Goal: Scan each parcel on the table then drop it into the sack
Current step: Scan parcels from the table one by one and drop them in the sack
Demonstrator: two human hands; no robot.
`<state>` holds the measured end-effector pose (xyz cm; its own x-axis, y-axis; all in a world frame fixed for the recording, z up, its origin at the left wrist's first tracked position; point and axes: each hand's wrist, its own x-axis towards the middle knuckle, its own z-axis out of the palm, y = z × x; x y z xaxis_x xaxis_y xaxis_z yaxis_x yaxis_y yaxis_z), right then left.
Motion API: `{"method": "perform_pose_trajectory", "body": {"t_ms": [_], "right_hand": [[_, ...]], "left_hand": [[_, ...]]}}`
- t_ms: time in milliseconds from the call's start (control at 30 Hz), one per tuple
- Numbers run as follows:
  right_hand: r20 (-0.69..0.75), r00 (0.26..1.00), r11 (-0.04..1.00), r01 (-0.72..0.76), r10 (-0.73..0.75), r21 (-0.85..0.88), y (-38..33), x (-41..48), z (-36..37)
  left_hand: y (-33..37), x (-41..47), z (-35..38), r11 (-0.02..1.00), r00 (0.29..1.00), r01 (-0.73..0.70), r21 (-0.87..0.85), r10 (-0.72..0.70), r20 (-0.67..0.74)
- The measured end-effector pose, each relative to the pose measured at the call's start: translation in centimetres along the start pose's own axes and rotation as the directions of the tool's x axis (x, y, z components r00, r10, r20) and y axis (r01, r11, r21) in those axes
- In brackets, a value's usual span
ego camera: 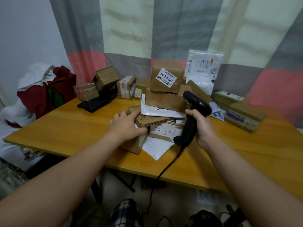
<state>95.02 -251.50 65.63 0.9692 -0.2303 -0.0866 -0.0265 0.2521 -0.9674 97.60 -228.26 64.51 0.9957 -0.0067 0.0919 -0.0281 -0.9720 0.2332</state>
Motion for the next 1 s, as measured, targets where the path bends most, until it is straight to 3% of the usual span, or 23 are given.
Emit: {"method": "perform_pose_trajectory", "body": {"t_ms": [67, 133, 267, 333, 533, 633, 733, 800, 900, 1000], "right_hand": [[-0.015, 1.0, 1.0, 0.021, -0.021, 0.003, -1.0, -0.4, -0.5], [-0.036, 0.997, 0.998, 0.066, -0.066, 0.001, -2.3, -0.3, -0.5], [-0.039, 0.99, 0.991, 0.133, -0.132, 0.025, -5.8, 1.2, 0.8], [-0.008, 0.99, 0.99, 0.14, -0.14, 0.016, -7.3, 2.3, 1.9], [0.053, 0.999, 0.994, 0.003, 0.003, -0.108, -7.0, 5.2, 3.8], [0.048, 0.996, 0.983, -0.062, 0.071, -0.174, -5.5, 5.6, 3.4], [0.056, 0.99, 0.977, -0.119, 0.13, -0.176, -4.3, 5.7, 2.9], [0.027, 0.992, 0.978, -0.119, 0.126, -0.169, -4.1, 5.5, 2.6], [-0.013, 0.998, 0.982, -0.055, 0.053, -0.183, -4.3, 5.0, 2.4], [-0.01, 1.0, 0.979, 0.027, -0.029, -0.204, -4.5, 3.9, 2.0]], "left_hand": [[0.3, 0.1, -0.7, 0.998, 1.0, -0.027, 0.053, 0.027, 0.007], [0.8, 0.7, -1.8, 0.998, 0.996, -0.05, 0.04, 0.053, -0.078], [3.6, 4.4, -4.5, 0.925, 0.914, -0.242, -0.294, 0.116, -0.389], [5.5, 6.9, -5.7, 0.892, 0.9, -0.3, -0.338, 0.148, -0.409], [7.1, 10.7, -5.3, 0.914, 0.974, -0.217, -0.343, 0.224, -0.02], [6.5, 10.1, -4.4, 0.936, 0.923, -0.185, -0.3, 0.27, 0.273], [5.7, 8.4, -4.5, 0.94, 0.877, -0.257, -0.225, 0.325, 0.355], [5.1, 7.6, -4.4, 0.926, 0.884, -0.366, -0.093, 0.377, 0.277], [4.0, 6.8, -4.1, 0.888, 0.891, -0.451, 0.09, 0.454, -0.013], [2.6, 6.6, -4.3, 0.866, 0.852, -0.5, -0.01, 0.49, -0.185]]}}
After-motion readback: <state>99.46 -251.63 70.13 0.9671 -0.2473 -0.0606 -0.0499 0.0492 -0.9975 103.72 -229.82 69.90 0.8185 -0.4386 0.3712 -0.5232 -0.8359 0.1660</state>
